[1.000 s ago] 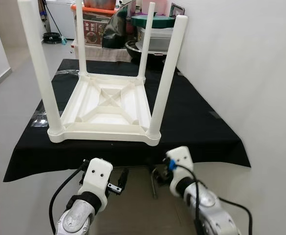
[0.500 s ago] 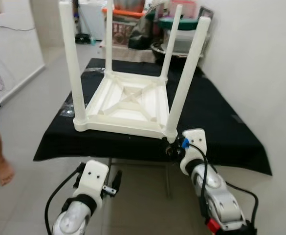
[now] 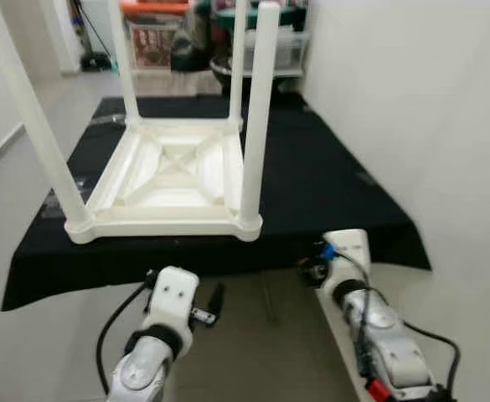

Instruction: Building children table

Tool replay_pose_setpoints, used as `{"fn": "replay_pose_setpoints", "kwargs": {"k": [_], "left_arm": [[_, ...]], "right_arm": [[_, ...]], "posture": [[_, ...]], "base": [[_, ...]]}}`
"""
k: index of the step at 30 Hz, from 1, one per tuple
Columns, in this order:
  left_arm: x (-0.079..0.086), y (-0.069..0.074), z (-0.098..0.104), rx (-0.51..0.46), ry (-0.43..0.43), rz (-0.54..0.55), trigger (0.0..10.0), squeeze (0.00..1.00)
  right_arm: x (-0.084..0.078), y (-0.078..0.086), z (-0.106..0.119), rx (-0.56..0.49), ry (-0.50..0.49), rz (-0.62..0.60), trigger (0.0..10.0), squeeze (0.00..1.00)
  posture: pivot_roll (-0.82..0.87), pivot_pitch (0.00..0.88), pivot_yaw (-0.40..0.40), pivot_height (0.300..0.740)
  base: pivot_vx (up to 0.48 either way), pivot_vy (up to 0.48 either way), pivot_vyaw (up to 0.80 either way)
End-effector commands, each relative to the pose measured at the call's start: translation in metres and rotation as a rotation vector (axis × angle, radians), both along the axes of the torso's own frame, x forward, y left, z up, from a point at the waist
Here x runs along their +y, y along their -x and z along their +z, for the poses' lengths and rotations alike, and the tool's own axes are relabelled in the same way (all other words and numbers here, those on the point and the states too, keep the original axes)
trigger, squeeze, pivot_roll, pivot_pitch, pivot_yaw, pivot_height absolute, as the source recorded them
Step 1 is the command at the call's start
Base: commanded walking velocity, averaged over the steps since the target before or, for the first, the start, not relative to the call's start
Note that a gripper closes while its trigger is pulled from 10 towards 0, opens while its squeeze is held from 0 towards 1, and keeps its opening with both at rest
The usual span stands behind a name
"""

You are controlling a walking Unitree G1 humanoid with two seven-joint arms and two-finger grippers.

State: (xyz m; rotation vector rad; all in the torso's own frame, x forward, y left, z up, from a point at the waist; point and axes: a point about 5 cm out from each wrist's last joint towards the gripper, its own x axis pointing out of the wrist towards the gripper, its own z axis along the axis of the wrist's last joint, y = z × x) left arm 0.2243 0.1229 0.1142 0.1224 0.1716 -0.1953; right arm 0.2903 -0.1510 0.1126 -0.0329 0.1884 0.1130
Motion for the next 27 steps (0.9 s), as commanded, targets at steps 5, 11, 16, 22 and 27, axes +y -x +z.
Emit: {"fn": "replay_pose_setpoints", "kwargs": {"k": [5, 11, 16, 22, 27], "left_arm": [[0.013, -0.003, 0.007, -0.031, -0.005, 0.07, 10.0, 0.0], [0.024, -0.006, 0.013, -0.078, -0.029, 0.137, 10.0, 0.0], [0.031, -0.005, 0.022, -0.13, -0.043, 0.179, 10.0, 0.0], [0.066, -0.017, 0.055, -0.286, -0.108, 0.326, 10.0, 0.0], [0.075, -0.022, 0.063, -0.318, -0.121, 0.349, 10.0, 0.0]], "right_arm": [[-0.001, -0.006, 0.009, -0.046, -0.043, -0.046, 10.0, 0.0], [0.003, -0.007, 0.008, -0.035, -0.084, 0.012, 10.0, 0.0], [0.002, -0.002, 0.005, -0.04, -0.072, -0.037, 10.0, 0.0], [-0.026, -0.011, 0.019, -0.121, -0.026, -0.256, 10.0, 0.0], [-0.038, -0.017, 0.025, -0.142, -0.016, -0.319, 10.0, 0.0]], "posture": [[0.1, 0.0, -0.116, 0.74], [0.1, 0.0, -0.121, 0.74], [0.1, 0.0, -0.12, 0.74], [0.11, 0.0, -0.125, 0.74], [0.11, 0.0, -0.128, 0.74]], "base": [[0.0, 0.0, 0.0], [0.0, 0.0, 0.0], [0.0, 0.0, 0.0], [0.0, 0.0, 0.0], [0.0, 0.0, 0.0]]}}
